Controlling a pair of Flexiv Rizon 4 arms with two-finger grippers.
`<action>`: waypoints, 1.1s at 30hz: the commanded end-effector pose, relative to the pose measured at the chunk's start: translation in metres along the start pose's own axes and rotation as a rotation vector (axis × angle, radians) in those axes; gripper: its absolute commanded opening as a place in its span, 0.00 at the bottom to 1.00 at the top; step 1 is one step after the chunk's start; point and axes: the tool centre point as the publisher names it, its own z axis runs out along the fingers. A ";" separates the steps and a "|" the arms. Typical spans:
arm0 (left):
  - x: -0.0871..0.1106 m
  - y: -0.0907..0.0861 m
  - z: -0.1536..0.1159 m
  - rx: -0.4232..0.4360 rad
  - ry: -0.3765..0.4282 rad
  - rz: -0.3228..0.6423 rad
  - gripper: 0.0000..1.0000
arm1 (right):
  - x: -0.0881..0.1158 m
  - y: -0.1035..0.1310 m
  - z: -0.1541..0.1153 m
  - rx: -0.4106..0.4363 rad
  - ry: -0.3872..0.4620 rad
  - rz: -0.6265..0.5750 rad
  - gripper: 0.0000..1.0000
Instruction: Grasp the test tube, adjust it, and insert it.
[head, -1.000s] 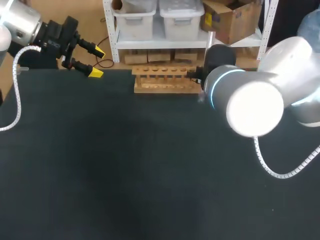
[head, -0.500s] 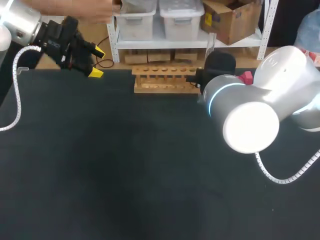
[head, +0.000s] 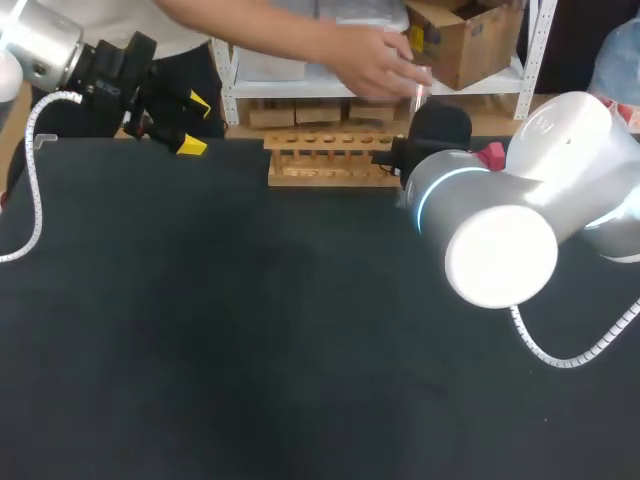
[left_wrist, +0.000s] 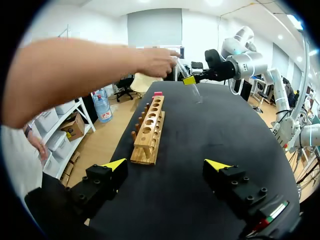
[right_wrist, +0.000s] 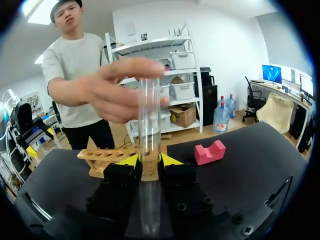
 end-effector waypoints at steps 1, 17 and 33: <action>0.000 0.000 0.000 -0.002 0.000 0.001 1.00 | 0.000 -0.001 0.000 -0.005 -0.003 0.001 0.00; 0.000 0.000 0.000 -0.002 0.000 0.001 1.00 | 0.000 -0.001 0.000 -0.005 -0.003 0.001 0.00; 0.000 0.000 0.000 -0.002 0.000 0.001 1.00 | 0.005 0.004 0.007 0.023 -0.018 -0.020 0.00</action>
